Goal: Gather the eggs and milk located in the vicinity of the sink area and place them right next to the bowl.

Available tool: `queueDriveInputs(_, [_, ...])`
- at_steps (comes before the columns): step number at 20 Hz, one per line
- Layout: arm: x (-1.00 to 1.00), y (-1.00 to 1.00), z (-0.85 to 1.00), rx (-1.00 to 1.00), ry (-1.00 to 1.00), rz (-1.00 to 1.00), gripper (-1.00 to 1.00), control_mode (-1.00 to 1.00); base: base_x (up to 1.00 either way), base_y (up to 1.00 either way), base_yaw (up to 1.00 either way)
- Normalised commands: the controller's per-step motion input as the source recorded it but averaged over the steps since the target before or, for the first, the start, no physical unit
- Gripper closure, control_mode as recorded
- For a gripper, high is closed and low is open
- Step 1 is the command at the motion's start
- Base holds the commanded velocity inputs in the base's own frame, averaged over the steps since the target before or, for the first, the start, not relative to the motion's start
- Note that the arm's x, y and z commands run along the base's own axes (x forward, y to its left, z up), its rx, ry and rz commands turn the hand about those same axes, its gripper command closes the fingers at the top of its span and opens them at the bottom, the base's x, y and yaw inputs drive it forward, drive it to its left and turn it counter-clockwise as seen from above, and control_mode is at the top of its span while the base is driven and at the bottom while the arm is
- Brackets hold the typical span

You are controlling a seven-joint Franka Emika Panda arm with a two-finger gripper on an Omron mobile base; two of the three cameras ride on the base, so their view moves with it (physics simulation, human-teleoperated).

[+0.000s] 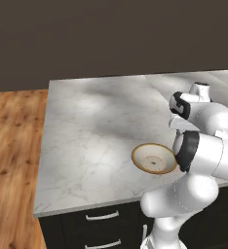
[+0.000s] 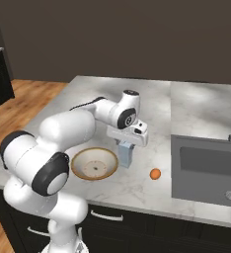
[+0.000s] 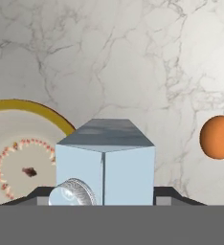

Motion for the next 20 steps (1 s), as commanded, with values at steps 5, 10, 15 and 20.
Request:
queueDriveInputs(5, [0.10,0.03,0.00,0.00,0.06,0.07,1.00,-1.00,0.00,0.00,0.00])
queueDriveInputs(10, [0.00,0.00,0.00,0.00,0.00,0.04,1.00,-1.00,0.00,0.00,0.00])
queueDriveInputs(15, [0.00,0.00,-0.15,0.00,0.00,0.03,1.00,-1.00,0.00,0.00,0.00])
queueDriveInputs(20, [0.00,0.00,-0.22,-0.01,0.00,0.02,1.00,-1.00,0.00,0.00,0.00])
